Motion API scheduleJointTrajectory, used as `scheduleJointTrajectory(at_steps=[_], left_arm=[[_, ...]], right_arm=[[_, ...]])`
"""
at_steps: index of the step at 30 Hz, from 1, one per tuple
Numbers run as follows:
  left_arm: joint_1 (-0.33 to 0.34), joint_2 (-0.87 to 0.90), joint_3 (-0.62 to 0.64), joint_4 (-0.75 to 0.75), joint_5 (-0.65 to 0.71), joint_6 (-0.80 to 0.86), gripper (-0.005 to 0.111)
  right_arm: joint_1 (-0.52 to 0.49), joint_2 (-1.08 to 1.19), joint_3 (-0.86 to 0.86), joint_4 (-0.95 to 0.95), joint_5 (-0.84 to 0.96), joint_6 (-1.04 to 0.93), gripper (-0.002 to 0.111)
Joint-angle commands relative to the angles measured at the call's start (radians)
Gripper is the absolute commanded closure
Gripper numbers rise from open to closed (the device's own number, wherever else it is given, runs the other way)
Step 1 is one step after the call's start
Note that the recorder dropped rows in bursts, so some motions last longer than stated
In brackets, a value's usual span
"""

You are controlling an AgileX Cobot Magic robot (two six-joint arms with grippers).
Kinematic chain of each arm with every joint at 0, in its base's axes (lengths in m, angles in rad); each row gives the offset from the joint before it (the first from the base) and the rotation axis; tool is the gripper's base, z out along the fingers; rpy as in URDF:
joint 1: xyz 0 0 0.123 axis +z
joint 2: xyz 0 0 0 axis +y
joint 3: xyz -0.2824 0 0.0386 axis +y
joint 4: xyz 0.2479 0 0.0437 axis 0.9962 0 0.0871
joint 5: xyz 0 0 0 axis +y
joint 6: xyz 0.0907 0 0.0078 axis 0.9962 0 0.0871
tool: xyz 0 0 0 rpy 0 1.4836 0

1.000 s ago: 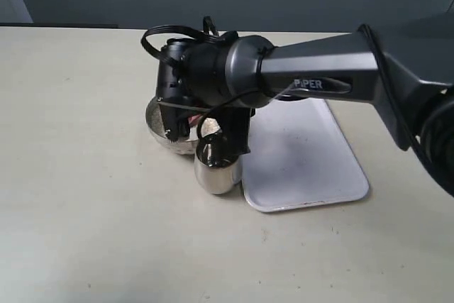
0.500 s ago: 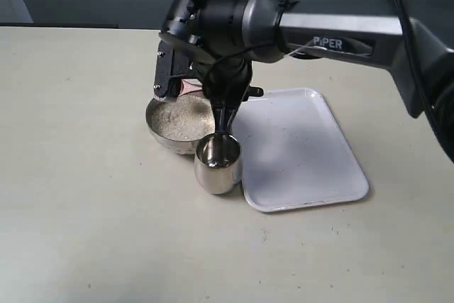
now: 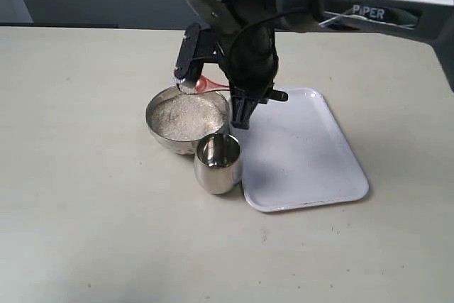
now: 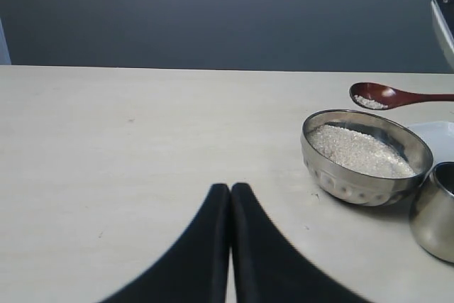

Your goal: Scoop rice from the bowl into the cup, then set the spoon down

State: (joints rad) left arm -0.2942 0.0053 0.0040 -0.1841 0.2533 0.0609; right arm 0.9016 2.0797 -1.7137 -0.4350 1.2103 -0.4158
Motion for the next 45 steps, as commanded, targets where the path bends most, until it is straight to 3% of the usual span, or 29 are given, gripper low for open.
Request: scheduleJointTrajectory(at_steps=[1, 11, 29, 39, 45], left_arm=[[-0.007, -0.005, -0.004, 0.002, -0.013, -0.007, 0.106], [-0.007, -0.005, -0.004, 0.002, -0.013, -0.007, 0.106], [-0.007, -0.005, -0.004, 0.002, -0.013, -0.007, 0.106], [-0.007, -0.005, -0.004, 0.002, -0.013, -0.007, 0.106], [-0.007, -0.005, -0.004, 0.002, -0.013, -0.007, 0.106]], right_arm=[[-0.006, -0.042, -0.007, 0.015, 0.011, 0.0, 0.109], [-0.006, -0.166, 0.063, 0.059, 0.011, 0.028, 0.109], [-0.001, -0.441, 0.489, 0.107, 0.011, 0.131, 0.109], [0.189, -0.469, 0.614, -0.131, -0.056, 0.279, 0.109], [0.199, -0.467, 0.617, -0.144, -0.057, 0.297, 0.109]])
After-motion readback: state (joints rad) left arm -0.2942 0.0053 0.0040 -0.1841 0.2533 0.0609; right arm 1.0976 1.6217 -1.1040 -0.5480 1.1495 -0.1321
